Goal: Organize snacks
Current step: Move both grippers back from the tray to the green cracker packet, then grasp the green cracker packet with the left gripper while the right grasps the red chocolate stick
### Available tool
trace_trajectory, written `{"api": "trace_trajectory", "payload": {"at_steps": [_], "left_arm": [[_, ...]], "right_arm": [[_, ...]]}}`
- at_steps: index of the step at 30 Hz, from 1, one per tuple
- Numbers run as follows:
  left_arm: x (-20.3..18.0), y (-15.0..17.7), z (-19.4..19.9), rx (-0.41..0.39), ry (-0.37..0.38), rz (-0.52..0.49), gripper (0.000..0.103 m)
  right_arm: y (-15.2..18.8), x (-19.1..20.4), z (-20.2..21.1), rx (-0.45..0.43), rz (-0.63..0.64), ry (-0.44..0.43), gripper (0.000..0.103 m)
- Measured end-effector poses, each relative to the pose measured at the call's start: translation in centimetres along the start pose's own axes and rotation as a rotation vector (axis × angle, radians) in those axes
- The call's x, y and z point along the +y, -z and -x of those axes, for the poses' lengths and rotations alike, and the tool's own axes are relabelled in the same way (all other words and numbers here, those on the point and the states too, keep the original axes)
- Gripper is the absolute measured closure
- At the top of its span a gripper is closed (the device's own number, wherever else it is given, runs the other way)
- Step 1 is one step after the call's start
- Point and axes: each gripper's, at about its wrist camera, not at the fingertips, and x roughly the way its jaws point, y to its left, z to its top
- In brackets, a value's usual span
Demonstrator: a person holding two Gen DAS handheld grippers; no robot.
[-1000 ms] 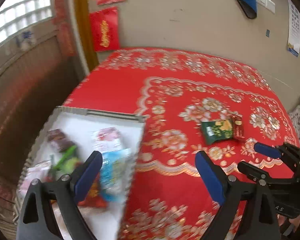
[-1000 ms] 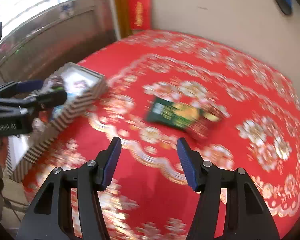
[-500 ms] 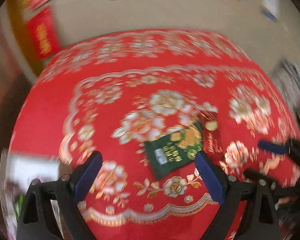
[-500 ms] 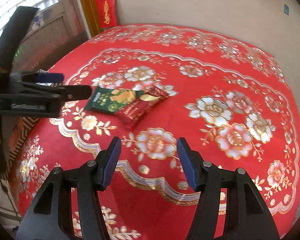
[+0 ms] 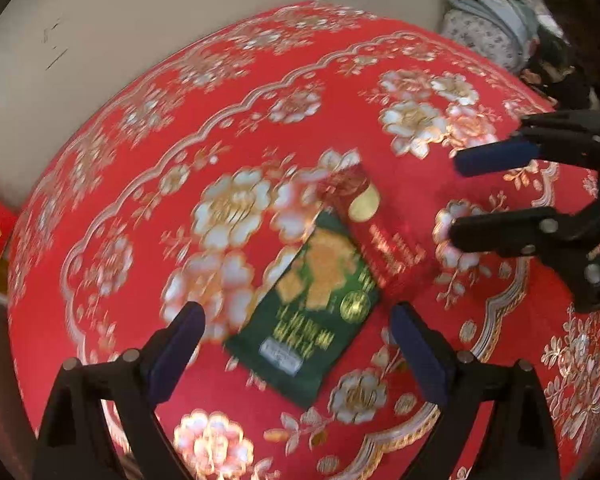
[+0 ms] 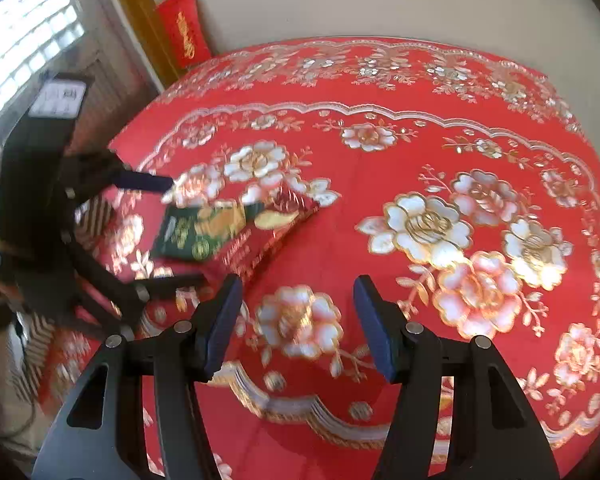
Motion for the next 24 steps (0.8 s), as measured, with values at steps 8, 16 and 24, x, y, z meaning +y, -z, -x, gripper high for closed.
{"api": "trace_trajectory", "payload": {"at_steps": [8, 16, 24], "left_arm": [[0.9, 0.1, -0.3, -0.009, 0.115, 0.069, 0.024], [-1.1, 2.0, 1.3, -0.024, 0.048, 0.085, 0.051], [-1.8, 4.3, 2.5, -0.007, -0.014, 0.217, 0.049]], "right_arm": [[-1.2, 0.0, -0.8, -0.001, -0.037, 0.058, 0.045], [-2.2, 1.2, -2.1, 0.014, -0.081, 0.073, 0.045], [-3.4, 3.4, -4.6, 0.047, -0.051, 0.166, 0.044]]}}
